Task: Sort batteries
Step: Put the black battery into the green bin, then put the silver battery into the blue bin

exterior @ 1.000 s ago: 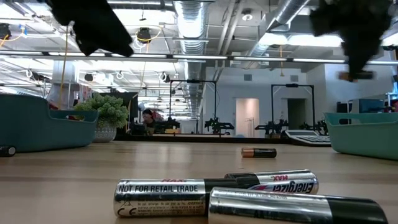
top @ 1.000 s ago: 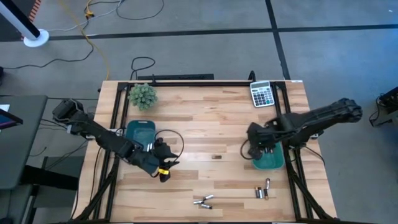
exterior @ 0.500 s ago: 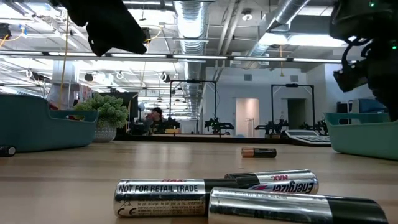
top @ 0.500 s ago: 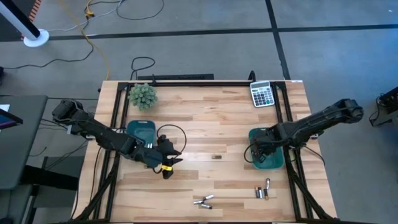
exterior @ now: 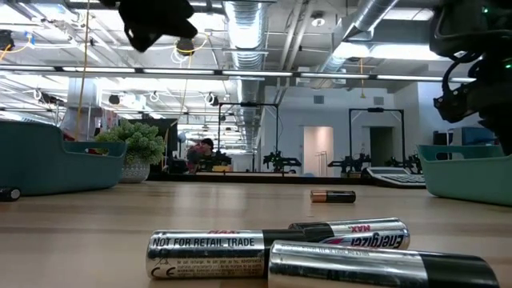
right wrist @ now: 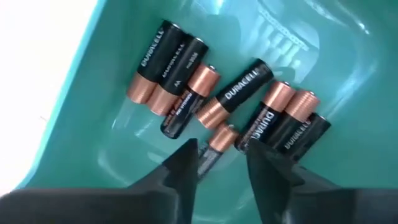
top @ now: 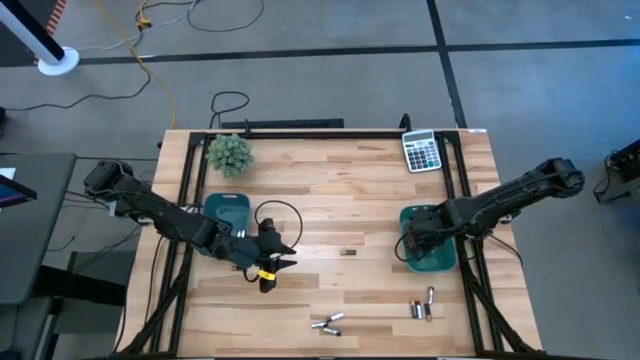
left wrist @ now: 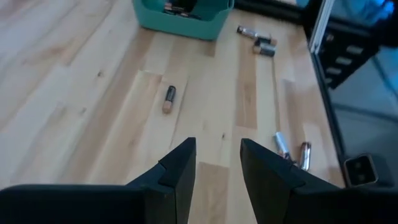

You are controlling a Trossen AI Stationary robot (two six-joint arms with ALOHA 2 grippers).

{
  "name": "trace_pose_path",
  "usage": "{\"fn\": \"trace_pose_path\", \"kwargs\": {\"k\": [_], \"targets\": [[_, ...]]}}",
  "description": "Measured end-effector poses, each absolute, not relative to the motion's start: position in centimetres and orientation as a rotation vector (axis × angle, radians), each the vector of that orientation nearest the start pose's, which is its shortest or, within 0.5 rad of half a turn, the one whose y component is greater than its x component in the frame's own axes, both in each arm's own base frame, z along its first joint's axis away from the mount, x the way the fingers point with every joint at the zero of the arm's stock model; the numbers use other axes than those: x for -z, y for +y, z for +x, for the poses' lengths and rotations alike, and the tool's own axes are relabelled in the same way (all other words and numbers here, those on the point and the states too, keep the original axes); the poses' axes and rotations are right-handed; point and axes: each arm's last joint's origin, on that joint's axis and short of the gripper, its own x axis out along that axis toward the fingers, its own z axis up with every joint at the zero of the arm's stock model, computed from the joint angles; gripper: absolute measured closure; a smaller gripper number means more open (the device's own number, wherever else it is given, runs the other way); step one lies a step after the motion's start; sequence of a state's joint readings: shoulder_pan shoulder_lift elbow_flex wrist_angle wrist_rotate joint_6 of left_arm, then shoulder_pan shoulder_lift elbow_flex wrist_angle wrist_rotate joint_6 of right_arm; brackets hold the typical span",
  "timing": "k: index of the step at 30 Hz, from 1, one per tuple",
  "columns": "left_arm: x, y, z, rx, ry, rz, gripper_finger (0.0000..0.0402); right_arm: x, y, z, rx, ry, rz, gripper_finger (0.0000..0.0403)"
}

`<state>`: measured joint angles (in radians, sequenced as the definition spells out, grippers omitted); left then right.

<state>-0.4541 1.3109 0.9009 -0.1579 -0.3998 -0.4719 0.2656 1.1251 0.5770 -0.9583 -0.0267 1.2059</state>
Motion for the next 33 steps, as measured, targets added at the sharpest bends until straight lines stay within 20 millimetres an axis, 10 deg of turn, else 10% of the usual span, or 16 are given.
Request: {"fn": "trace_pose_path", "kwargs": {"k": [9, 15, 33], "targets": [[-30.3, -12.2, 27.0, -0.058, 0.565, -0.126, 0.0278, -17.4, 4.9, 14.3, 0.676, 1.377, 0.832, 0.0203], [-30.7, -15.7, 31.6, -0.076, 0.741, -0.004, 0.0278, -18.5, 5.4, 13.4, 0.590, 1.334, 0.845, 0.0211], [-23.0, -26.1, 40.8, -0.116, 1.087, -0.137, 0.0278, -19.7, 5.8, 12.4, 0.482, 1.264, 0.869, 0.0216]]}}
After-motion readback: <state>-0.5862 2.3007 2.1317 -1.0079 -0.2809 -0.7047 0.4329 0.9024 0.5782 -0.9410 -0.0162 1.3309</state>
